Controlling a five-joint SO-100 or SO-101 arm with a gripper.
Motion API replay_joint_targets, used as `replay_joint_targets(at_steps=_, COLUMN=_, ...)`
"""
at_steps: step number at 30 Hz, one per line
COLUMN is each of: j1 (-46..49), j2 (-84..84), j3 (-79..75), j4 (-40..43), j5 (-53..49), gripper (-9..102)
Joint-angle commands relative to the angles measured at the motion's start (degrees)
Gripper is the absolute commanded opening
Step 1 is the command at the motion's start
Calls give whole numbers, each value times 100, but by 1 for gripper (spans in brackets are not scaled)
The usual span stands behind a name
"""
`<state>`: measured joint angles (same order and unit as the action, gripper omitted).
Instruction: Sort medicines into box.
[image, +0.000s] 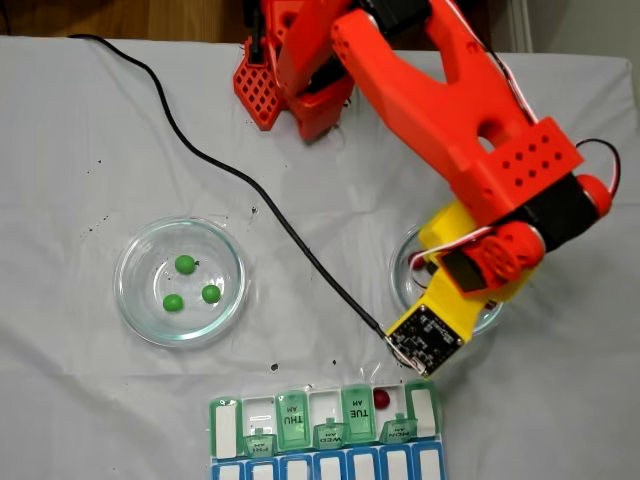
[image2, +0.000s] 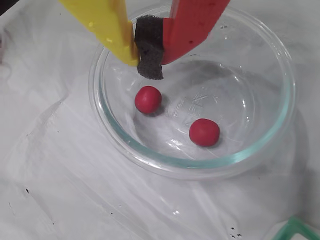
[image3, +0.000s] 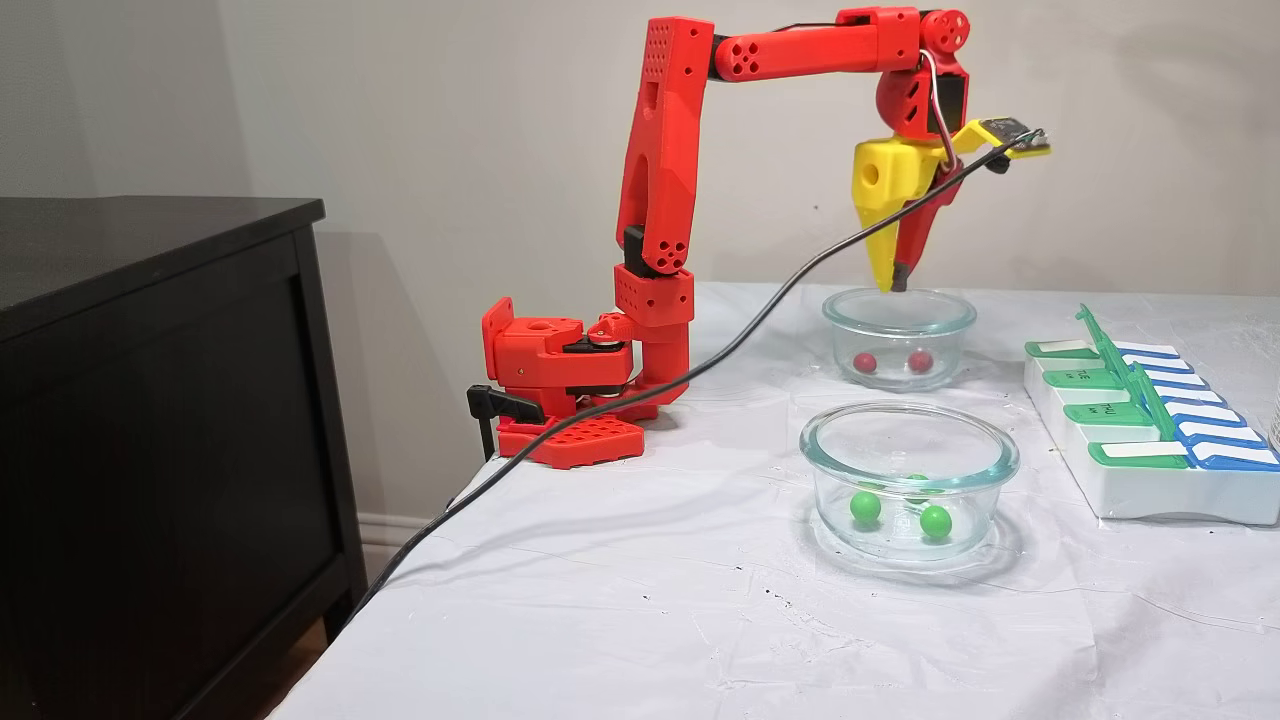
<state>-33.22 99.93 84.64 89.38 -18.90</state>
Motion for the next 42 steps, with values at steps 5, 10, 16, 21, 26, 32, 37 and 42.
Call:
replay_joint_targets(at_steps=5, j1=-123, j2=712, j3=483, j4=-580, j5=88, gripper=0)
replay_joint_targets(at_steps=10, j1=-123, j2=606, j3=519, j4=-519, j5=88, gripper=6)
replay_joint_targets(at_steps=16, j1=-149, j2=624, j3=606, j4=-501, j5=105, gripper=11)
replay_joint_targets(at_steps=21, j1=-202, j2=721, j3=976, j4=-694, j5=70, gripper=14)
replay_joint_targets(at_steps=26, j1=-220, j2=721, j3=1178, j4=-809, j5=26, gripper=14)
replay_joint_targets(at_steps=32, j1=-220, j2=554, j3=1213, j4=-896, j5=9, gripper=15)
replay_joint_targets(at_steps=37, j1=-193, j2=457, j3=1354, j4=-1090, j5=-44, gripper=18)
replay_joint_targets(at_steps=42, j1=-202, j2=378, j3=1327, j4=-1072, j5=-62, gripper=18)
